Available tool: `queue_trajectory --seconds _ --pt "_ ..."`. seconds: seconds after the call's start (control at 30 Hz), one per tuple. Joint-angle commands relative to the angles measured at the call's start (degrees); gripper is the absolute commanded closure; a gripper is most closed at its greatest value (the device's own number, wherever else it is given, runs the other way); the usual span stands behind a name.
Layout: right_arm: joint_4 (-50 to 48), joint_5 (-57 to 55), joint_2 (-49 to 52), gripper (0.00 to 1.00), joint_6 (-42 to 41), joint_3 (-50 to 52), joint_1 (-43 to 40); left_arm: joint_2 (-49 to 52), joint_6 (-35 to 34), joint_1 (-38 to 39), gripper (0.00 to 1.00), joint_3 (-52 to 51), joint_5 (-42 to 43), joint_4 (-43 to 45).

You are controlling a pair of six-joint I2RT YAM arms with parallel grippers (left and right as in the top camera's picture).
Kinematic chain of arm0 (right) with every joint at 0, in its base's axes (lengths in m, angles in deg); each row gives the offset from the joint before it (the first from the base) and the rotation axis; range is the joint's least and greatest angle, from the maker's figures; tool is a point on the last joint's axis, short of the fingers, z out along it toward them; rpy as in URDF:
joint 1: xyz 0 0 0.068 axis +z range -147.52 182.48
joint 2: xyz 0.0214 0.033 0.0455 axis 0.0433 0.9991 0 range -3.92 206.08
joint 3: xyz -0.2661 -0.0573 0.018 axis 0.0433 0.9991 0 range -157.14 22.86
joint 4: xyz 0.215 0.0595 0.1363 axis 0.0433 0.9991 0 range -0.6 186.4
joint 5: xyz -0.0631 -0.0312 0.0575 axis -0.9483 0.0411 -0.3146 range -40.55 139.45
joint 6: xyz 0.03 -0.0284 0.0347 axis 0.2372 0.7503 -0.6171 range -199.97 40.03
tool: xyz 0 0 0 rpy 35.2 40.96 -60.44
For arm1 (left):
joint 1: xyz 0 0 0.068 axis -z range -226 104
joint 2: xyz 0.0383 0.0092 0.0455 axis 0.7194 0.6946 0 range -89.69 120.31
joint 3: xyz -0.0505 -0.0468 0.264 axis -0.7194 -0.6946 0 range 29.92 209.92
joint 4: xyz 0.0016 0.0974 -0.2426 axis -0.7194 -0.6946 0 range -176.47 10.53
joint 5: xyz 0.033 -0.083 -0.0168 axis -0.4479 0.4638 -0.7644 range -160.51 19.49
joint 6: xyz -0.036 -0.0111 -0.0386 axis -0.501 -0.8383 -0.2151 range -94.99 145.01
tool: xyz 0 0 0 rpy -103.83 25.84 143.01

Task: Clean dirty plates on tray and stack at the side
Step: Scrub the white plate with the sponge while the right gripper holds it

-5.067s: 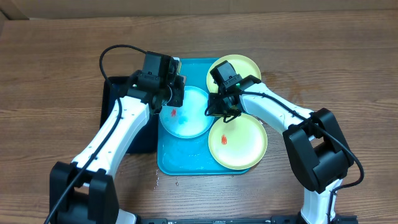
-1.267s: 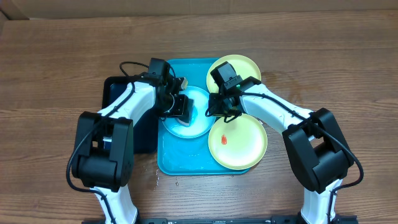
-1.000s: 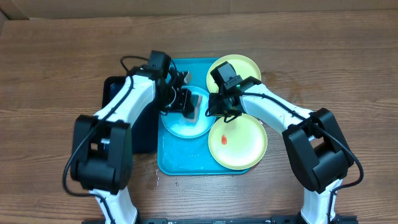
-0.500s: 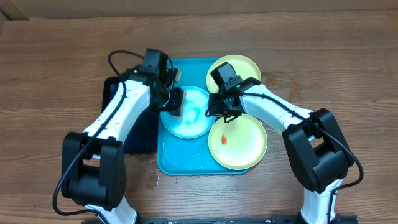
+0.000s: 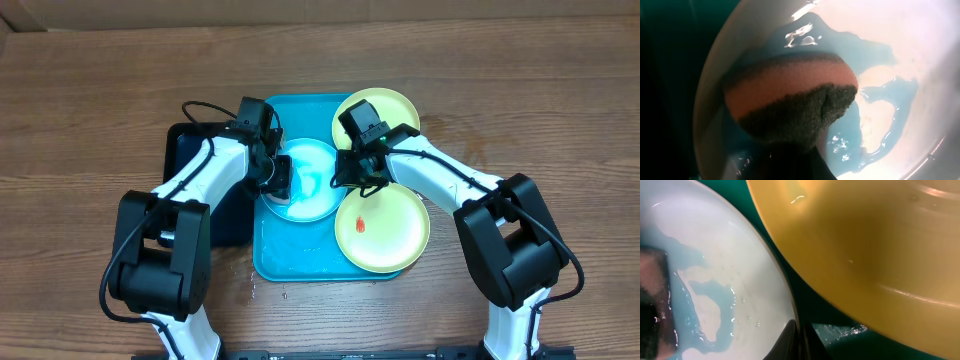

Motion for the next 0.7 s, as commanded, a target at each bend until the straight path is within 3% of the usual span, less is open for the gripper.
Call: queue_trajectory --seconds 0.0,0.2,0.33,0.5,0.67 --pt "-0.26 -0.55 0.57 0.96 -0.09 1.05 0.35 4.92 -0.5 0.74 0.96 -1.14 11.02 -0.07" --pt "-0.24 -0.55 0.57 0.96 -0.09 1.05 0.35 4.83 -0.55 0.46 0.96 3.15 21.77 -0.02" --pt "-0.22 -0.55 0.57 0.96 -0.09 1.05 0.35 4.81 -0.55 0.48 0.96 9.22 22.56 -2.82" --pt "-0.22 -0.57 0.57 0.96 -0.07 1.05 0.35 4.55 -0.55 0.48 0.96 17.7 16.96 -11.19" --pt "-0.22 -0.55 0.57 0.96 -0.07 1.05 0.35 4.26 -0.79 0.79 0.96 20.31 2.34 -17.92"
